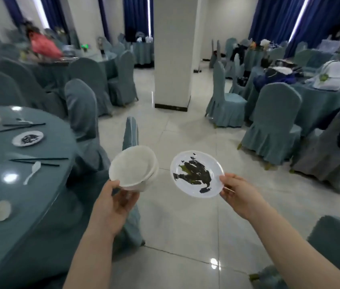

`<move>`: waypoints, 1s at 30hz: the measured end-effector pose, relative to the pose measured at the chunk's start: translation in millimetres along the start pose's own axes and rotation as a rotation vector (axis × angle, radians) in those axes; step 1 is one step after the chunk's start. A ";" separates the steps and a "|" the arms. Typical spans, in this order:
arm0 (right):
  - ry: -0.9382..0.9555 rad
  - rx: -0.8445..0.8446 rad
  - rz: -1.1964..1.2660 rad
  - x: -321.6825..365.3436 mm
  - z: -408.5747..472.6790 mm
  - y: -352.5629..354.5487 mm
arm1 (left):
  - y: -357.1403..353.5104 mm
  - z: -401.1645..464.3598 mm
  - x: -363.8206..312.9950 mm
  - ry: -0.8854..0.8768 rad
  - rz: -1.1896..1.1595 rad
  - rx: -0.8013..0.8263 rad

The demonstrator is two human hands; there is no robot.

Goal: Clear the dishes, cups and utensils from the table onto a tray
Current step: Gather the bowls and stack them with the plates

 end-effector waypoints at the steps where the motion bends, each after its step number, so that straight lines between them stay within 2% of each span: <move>1: -0.016 0.044 -0.016 10.0 27.4 -10.9 | -4.3 13.9 -3.1 -0.026 -0.020 -0.028; 10: -0.128 0.371 -0.158 60.9 225.4 -173.3 | -2.8 142.0 -63.4 -0.280 -0.139 -0.270; 21: -0.154 0.511 -0.267 115.8 407.9 -340.3 | -20.3 318.2 -149.6 -0.366 -0.149 -0.449; 24: -0.156 0.604 -0.311 129.9 459.8 -391.6 | -21.1 366.1 -165.4 -0.396 -0.149 -0.496; 30: -0.210 0.798 -0.413 145.0 573.6 -494.8 | -22.1 452.3 -177.5 -0.525 -0.213 -0.700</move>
Point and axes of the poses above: each hand's wrist, its own z-axis towards the middle knuckle, its own y-axis out of the back of the hand, x = y × z, the point moved 6 cm from there along z, towards the middle knuckle, and after that the axes turned 1 degree about -y, right-handed, at the moved point
